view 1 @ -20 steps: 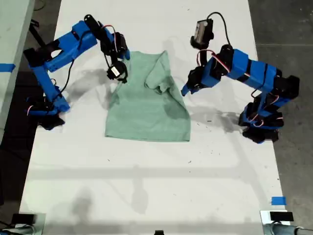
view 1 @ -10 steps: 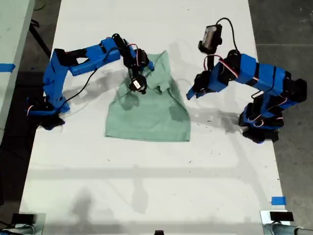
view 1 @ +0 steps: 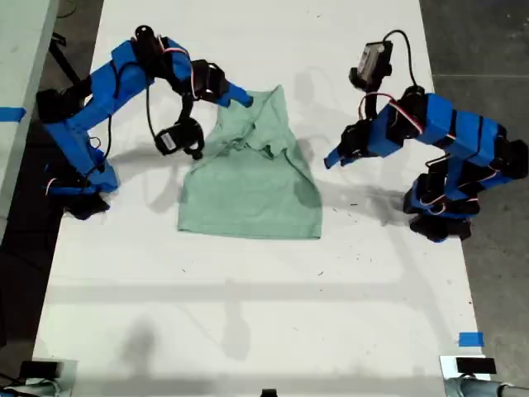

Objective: Fold t-shirt

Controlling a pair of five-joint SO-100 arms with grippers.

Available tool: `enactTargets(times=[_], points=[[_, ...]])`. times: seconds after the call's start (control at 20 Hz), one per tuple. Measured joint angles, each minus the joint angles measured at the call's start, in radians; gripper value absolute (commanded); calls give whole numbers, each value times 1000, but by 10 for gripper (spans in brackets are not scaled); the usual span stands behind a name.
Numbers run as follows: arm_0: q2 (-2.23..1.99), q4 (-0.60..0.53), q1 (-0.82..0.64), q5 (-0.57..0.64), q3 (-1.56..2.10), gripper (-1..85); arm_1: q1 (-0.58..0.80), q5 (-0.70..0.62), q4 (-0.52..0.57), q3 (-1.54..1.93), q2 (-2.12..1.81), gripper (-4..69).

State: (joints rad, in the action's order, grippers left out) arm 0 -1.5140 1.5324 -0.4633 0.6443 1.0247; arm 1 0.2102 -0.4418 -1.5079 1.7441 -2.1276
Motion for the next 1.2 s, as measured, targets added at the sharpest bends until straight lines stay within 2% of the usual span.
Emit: enactTargets(times=[0.15, 0.3, 0.45, 0.65, 0.9, 1.0, 1.1, 1.2], points=[[-179, 133, 141, -60, 161, 246, -38, -5, -34, 32, 0, 275], [-273, 133, 321, -181, 356, 246, -95, -5, -23, 106, 0, 294], [-276, 57, 456, -285, 488, 246, -138, -5, 104, 225, 49, 295], [-252, -3, 492, -339, 509, 246, -179, 0, 331, 284, 285, 290], [-250, -17, 495, -351, 525, 246, -229, 52, 581, 399, 410, 229], [-250, -18, 497, -351, 526, 244, -239, 71, 663, 451, 428, 167], [-250, -21, 497, -351, 529, 244, -252, 86, 718, 465, 445, 39], [-250, -28, 497, -351, 531, 244, -256, 94, 741, 465, 448, -11]])
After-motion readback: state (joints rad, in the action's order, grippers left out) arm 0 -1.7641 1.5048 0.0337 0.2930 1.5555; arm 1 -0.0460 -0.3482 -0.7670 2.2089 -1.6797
